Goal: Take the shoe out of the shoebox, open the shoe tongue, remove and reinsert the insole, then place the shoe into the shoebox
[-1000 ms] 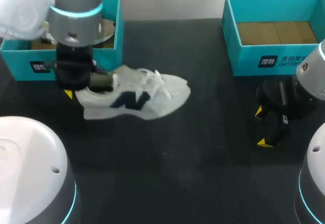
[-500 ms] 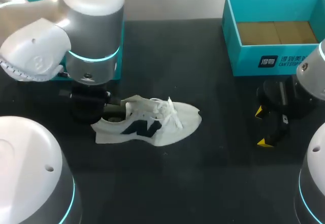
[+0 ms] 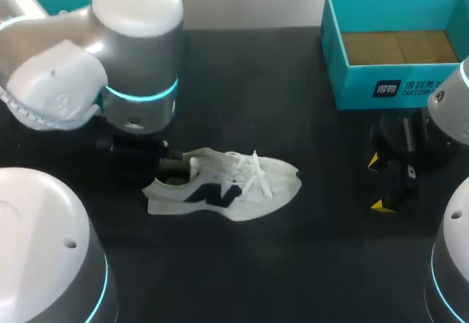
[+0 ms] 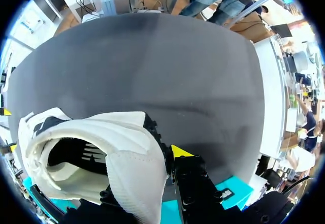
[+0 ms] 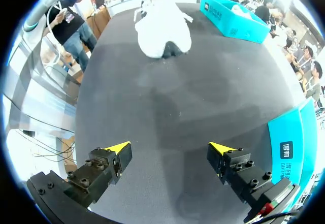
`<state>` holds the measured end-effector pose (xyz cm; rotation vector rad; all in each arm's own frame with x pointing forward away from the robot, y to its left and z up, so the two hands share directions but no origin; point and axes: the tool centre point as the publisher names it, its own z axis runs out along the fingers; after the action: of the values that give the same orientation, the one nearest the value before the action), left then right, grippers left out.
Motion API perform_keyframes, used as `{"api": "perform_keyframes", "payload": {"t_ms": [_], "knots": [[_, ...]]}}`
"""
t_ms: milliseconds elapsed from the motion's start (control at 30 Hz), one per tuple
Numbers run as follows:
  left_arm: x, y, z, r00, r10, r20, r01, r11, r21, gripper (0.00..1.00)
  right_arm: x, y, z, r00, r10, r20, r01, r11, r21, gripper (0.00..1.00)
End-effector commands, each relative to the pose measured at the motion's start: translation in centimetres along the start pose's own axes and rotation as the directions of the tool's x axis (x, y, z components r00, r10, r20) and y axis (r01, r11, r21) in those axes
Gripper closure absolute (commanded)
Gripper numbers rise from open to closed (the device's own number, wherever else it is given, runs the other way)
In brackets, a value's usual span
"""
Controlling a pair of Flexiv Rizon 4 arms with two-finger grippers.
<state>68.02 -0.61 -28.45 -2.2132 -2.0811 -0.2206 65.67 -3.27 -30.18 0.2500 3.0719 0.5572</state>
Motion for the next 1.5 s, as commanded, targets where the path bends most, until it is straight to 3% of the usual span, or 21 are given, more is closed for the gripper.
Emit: {"api": "perform_keyframes", "payload": {"t_ms": [33,333,800,1500], "knots": [[-1.4,0.1,2.1,1.000,-0.006,0.014,0.006,1.000,-0.007,1.00,0.1,0.0,0.1,1.000,0.001,0.003,-0.001,1.000,0.002,0.00],[-4.7,-0.5,5.3,0.999,0.002,0.053,-0.001,1.000,-0.016,1.00,0.1,0.0,0.1,1.000,0.001,0.003,-0.001,1.000,0.002,0.00],[-8.0,0.1,7.4,0.998,0.059,0.034,-0.058,0.997,-0.044,1.00,0.1,0.0,0.1,1.000,0.001,0.003,-0.001,1.000,0.002,0.00],[-9.4,0.5,9.9,0.998,0.042,0.036,-0.042,0.999,-0.010,1.00,0.1,0.0,0.1,1.000,0.001,0.003,-0.001,1.000,0.002,0.00]]}}
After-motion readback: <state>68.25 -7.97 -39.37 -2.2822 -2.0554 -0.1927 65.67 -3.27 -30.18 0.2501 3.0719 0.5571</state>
